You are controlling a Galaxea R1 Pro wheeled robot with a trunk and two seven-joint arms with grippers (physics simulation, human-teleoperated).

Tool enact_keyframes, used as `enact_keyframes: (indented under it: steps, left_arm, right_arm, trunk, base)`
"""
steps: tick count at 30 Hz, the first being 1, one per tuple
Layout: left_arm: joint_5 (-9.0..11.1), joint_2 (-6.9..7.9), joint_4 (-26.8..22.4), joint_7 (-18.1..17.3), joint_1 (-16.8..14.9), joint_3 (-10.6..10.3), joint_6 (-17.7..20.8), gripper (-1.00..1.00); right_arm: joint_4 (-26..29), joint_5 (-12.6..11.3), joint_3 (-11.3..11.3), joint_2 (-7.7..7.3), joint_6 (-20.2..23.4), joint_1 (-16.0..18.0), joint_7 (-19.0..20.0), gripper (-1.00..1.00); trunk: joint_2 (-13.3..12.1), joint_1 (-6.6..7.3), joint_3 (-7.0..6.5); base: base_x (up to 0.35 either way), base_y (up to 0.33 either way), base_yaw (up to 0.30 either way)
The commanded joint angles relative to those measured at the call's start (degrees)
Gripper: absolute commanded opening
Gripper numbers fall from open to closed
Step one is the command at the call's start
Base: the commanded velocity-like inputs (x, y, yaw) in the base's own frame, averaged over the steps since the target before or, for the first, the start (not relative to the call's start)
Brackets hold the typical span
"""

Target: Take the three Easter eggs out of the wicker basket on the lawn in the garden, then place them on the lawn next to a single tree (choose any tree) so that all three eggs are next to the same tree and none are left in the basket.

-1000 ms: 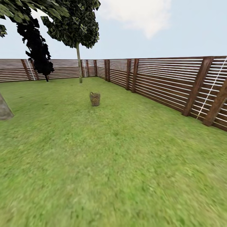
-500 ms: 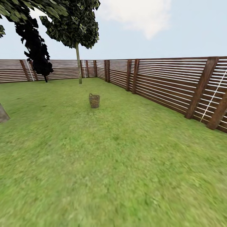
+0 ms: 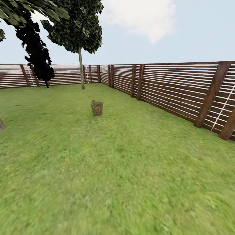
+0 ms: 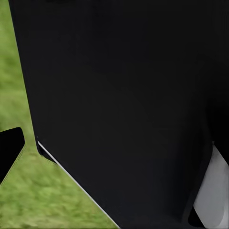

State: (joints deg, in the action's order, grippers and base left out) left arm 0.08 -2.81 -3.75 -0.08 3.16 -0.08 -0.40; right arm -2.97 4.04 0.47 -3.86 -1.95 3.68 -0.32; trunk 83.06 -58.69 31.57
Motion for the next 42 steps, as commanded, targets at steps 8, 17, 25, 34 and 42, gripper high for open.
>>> enact_keyframes:
  steps: [8, 17, 25, 34, 42]
  left_arm:
    - [0.01, 0.0, -0.07, -0.01, 0.05, -0.01, -0.04, 1.0]
    - [0.01, 0.0, -0.04, -0.01, 0.07, -0.01, -0.06, 1.0]
    - [0.01, 0.0, -0.04, -0.01, 0.04, 0.01, -0.1, 1.0]
    - [0.01, 0.0, -0.09, -0.01, 0.08, 0.0, -0.12, 1.0]
    - [0.01, 0.0, -0.05, -0.01, 0.07, 0.03, -0.13, 1.0]
  right_arm:
    - [-0.2, 0.45, 0.06, -0.07, -0.19, 0.09, -0.03, 1.0]
    - [-0.2, 0.4, 0.0, -0.18, -0.25, 0.1, -0.03, 1.0]
    - [-0.2, 0.36, -0.03, -0.18, -0.25, 0.09, -0.03, 1.0]
    - [-0.2, 0.36, 0.02, -0.18, -0.16, 0.09, -0.08, 1.0]
    - [-0.2, 0.36, 0.06, -0.18, -0.16, 0.09, -0.12, 1.0]
  trunk:
    - [0.02, -0.04, -0.06]
    - [0.02, -0.04, -0.79]
    - [0.02, -0.04, -1.49]
    - [0.02, -0.04, -1.79]
    - [0.02, -0.04, -1.8]
  base:
    - [0.338, 0.0, 0.0]
    - [0.338, 0.0, 0.0]
    - [0.338, 0.0, 0.0]
    - [0.338, 0.0, 0.0]
    - [0.338, 0.0, 0.0]
